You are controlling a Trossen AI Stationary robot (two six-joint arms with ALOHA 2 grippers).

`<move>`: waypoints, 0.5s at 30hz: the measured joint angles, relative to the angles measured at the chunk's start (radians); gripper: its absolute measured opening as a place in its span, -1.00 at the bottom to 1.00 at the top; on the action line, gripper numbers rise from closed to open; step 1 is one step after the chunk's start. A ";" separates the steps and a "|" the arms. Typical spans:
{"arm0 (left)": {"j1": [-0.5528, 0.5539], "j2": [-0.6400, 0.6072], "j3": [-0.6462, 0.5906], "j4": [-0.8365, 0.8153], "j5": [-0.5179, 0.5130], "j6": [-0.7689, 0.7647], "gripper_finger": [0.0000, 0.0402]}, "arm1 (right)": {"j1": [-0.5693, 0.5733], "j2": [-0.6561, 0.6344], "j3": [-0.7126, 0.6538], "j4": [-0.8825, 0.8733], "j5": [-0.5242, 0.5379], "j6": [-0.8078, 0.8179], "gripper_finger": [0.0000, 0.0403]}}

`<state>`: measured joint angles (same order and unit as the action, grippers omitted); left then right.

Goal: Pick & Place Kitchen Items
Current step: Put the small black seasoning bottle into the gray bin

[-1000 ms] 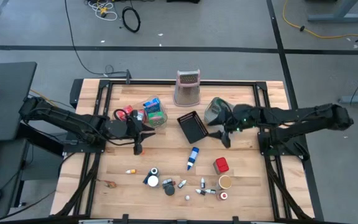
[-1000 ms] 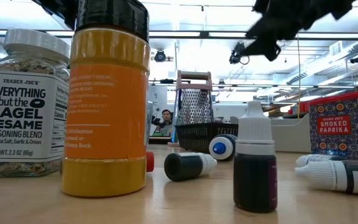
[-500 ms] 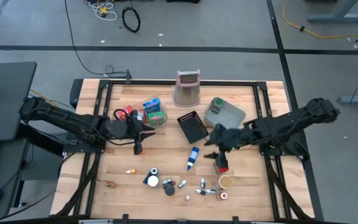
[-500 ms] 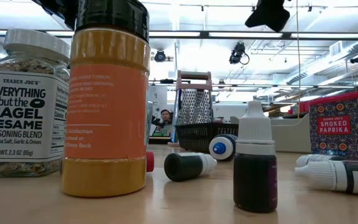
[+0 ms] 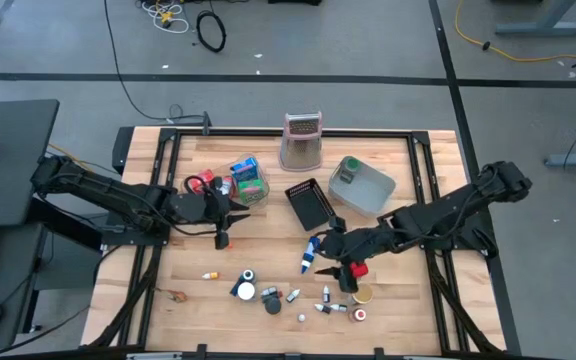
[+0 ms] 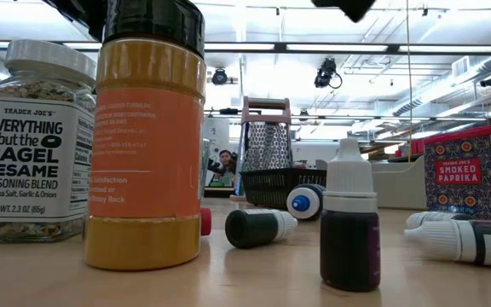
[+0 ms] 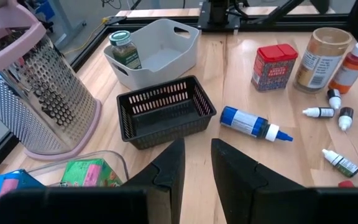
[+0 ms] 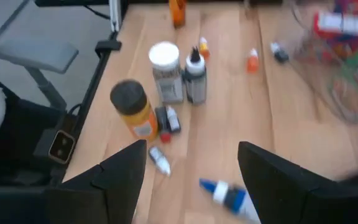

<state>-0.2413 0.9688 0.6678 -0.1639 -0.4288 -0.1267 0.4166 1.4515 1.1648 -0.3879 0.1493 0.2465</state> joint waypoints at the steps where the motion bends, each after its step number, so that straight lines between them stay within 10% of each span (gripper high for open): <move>1: 0.000 0.000 0.000 -0.001 0.000 0.000 -0.56 | 0.000 0.015 0.000 0.033 -0.005 -0.025 0.33; 15: 0.000 0.000 0.000 -0.002 0.107 0.009 -0.56 | -0.010 0.231 0.000 0.467 -0.124 -0.177 0.68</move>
<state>-0.2413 0.9688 0.6678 -0.1661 -0.3218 -0.1173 0.4069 1.6822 1.1650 0.0795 0.0257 0.0696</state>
